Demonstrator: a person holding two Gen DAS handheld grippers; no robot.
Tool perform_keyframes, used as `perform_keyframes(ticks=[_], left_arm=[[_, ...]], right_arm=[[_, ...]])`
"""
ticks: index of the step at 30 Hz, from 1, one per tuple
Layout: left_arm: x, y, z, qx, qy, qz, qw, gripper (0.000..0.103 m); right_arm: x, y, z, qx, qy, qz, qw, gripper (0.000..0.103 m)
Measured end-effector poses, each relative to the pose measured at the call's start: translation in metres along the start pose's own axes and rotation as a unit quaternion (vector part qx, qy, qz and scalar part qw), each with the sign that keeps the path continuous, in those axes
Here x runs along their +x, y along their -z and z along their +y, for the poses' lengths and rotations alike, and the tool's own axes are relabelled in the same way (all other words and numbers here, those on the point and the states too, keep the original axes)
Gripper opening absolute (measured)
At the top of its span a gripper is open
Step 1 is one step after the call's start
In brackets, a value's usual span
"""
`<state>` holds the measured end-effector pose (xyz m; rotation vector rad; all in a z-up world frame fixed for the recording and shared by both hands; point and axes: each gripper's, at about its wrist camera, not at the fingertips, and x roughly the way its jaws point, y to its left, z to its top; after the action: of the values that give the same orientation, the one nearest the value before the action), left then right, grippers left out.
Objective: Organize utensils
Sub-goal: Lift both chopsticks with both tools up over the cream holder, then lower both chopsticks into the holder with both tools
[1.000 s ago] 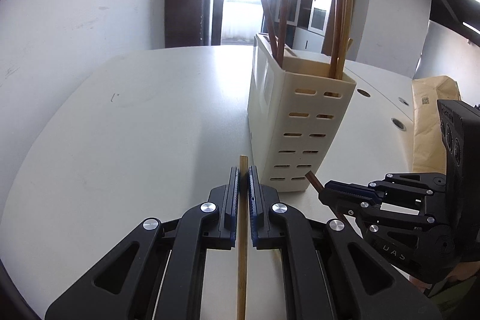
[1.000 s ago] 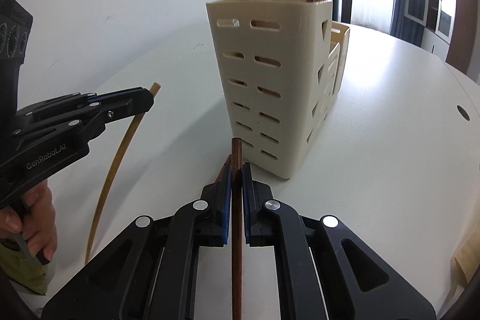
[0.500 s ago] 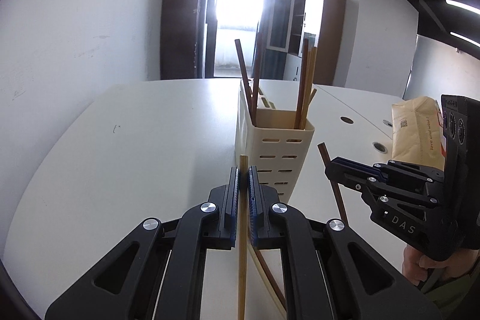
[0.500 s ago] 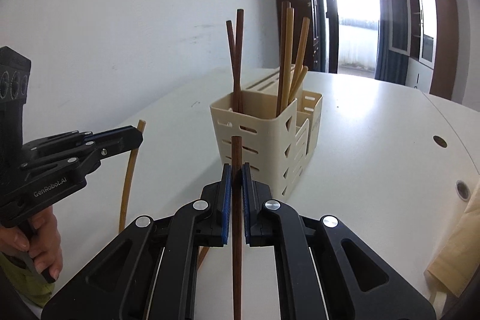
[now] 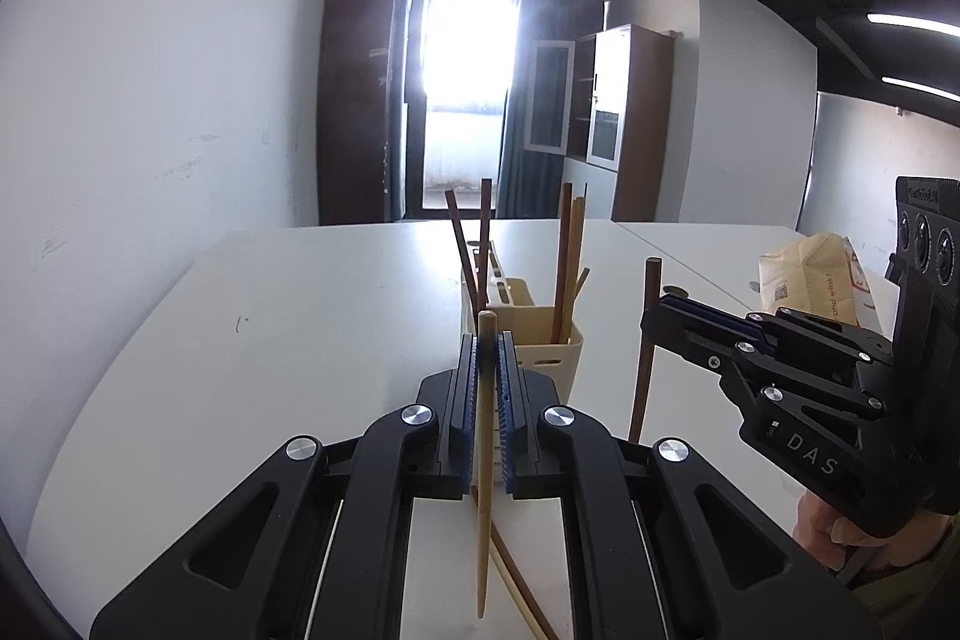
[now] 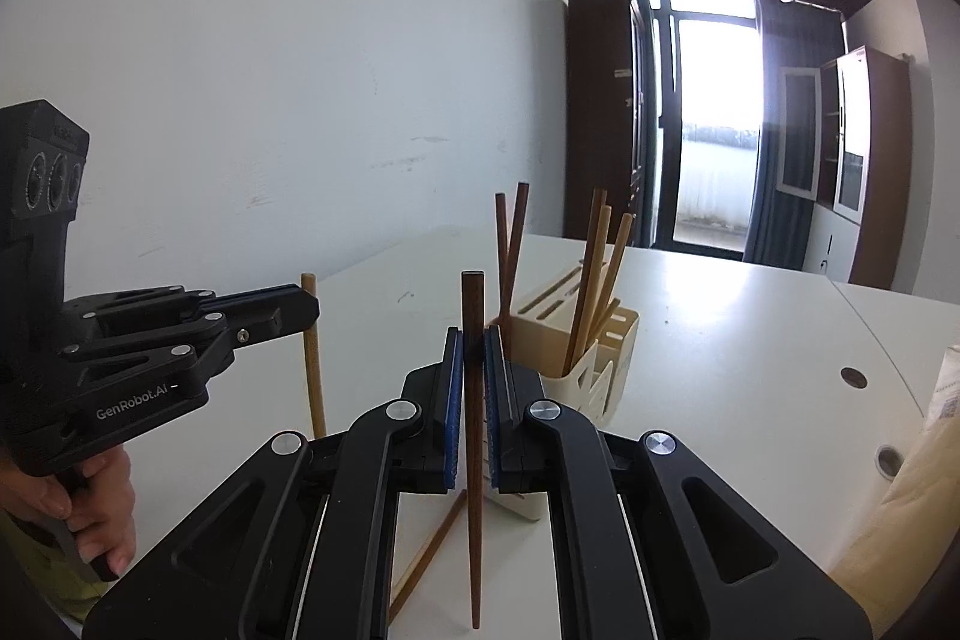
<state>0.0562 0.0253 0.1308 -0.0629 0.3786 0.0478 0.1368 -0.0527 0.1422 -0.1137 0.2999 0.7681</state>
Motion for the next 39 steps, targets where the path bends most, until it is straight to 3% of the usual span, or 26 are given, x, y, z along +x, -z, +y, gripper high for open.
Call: perform_keyframes(ticks=[16,21,39], left_arm=[[-0.013,-0.05,-0.025,0.035,0.006,-0.06,0.9976,0.006],[-0.018,-0.067,-0.016,0.011,0.029,-0.085,0.9959,0.006],[-0.016,-0.085,-0.01,-0.016,0.042,-0.162,0.9858,0.006]], right_arm=[[-0.033,-0.056,-0.01,-0.004,0.016,-0.075,0.997,0.008],[-0.037,-0.064,-0.014,0.0,0.012,-0.098,0.995,0.008],[-0.035,-0.07,-0.022,0.022,0.03,-0.161,0.986,0.007]])
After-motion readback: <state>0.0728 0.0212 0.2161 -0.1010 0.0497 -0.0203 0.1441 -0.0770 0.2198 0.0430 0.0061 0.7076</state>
